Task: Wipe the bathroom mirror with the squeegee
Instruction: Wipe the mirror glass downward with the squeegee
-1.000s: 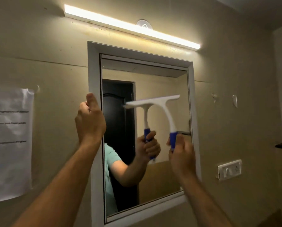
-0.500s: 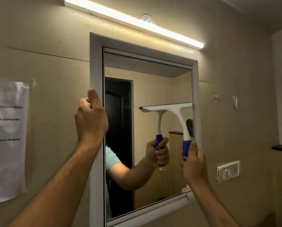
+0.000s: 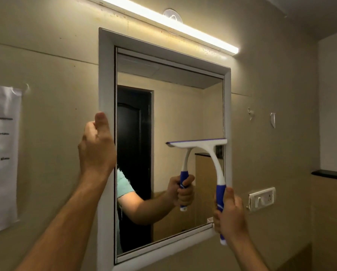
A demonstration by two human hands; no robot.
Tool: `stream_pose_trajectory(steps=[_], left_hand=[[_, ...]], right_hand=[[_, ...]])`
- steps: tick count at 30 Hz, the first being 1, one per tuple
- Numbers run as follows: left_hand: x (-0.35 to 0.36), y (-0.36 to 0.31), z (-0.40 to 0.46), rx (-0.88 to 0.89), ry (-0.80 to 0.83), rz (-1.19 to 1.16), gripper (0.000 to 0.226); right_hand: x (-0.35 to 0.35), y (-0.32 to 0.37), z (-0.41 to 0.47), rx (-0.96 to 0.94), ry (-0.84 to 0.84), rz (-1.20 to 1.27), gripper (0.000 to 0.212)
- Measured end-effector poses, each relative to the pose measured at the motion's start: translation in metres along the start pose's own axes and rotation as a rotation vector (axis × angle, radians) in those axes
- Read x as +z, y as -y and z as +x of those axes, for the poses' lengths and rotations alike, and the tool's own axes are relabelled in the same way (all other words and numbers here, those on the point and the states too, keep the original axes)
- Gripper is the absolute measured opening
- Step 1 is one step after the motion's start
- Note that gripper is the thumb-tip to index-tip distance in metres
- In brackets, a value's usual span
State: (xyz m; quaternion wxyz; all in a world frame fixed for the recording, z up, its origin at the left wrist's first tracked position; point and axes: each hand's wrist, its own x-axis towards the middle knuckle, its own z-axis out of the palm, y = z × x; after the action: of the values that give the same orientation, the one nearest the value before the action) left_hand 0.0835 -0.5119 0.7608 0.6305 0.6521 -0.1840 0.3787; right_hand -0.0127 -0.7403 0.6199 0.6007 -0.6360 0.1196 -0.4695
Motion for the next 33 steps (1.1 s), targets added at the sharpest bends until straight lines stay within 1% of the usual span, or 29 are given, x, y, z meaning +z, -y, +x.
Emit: stream_pose_trajectory(steps=[3,5,7,9,13,15,18,21,22,23,25,28,30,33], left_hand=[[-0.004,0.017,-0.019,-0.001,0.006,-0.001,0.036],[-0.006,0.023,-0.022,-0.005,-0.003,-0.008,0.038],[-0.005,0.023,-0.02,0.009,-0.006,-0.011,0.042],[-0.004,0.022,-0.016,0.024,-0.008,-0.019,0.048],[-0.003,0.024,-0.015,0.043,0.016,-0.026,0.051],[-0.004,0.028,-0.021,0.064,0.019,-0.021,0.048],[-0.005,0.043,-0.035,0.047,-0.001,-0.018,0.045],[-0.007,0.066,-0.058,0.015,0.0,0.002,0.048],[-0.008,0.072,-0.065,0.008,0.006,0.014,0.048],[-0.008,0.076,-0.07,0.005,0.011,0.017,0.046],[-0.008,0.081,-0.071,0.014,0.011,0.008,0.043],[-0.008,0.081,-0.066,0.032,-0.015,0.001,0.04],[-0.006,0.08,-0.065,0.025,-0.017,-0.013,0.038],[-0.006,0.075,-0.068,0.012,0.009,-0.015,0.041]], right_hand=[[-0.009,-0.016,-0.017,0.083,0.022,0.005,0.051],[-0.011,-0.014,-0.022,0.046,0.005,-0.045,0.054],[-0.009,-0.003,-0.018,-0.031,-0.026,-0.085,0.056],[-0.005,0.006,-0.009,-0.061,-0.033,-0.065,0.053],[-0.007,-0.001,-0.006,0.016,-0.011,0.001,0.048],[-0.011,-0.019,-0.013,0.059,-0.01,0.001,0.051],[-0.014,-0.049,-0.028,0.123,-0.005,0.017,0.06],[-0.017,-0.073,-0.05,0.241,-0.033,0.023,0.056],[-0.019,-0.076,-0.055,0.254,-0.047,0.012,0.055],[-0.02,-0.076,-0.056,0.235,-0.059,-0.015,0.057],[-0.021,-0.063,-0.051,0.139,-0.048,-0.068,0.062],[-0.019,-0.041,-0.033,0.064,-0.049,-0.067,0.056],[-0.019,-0.036,-0.026,0.068,-0.028,-0.033,0.051],[-0.023,-0.053,-0.038,0.153,-0.023,-0.034,0.052]])
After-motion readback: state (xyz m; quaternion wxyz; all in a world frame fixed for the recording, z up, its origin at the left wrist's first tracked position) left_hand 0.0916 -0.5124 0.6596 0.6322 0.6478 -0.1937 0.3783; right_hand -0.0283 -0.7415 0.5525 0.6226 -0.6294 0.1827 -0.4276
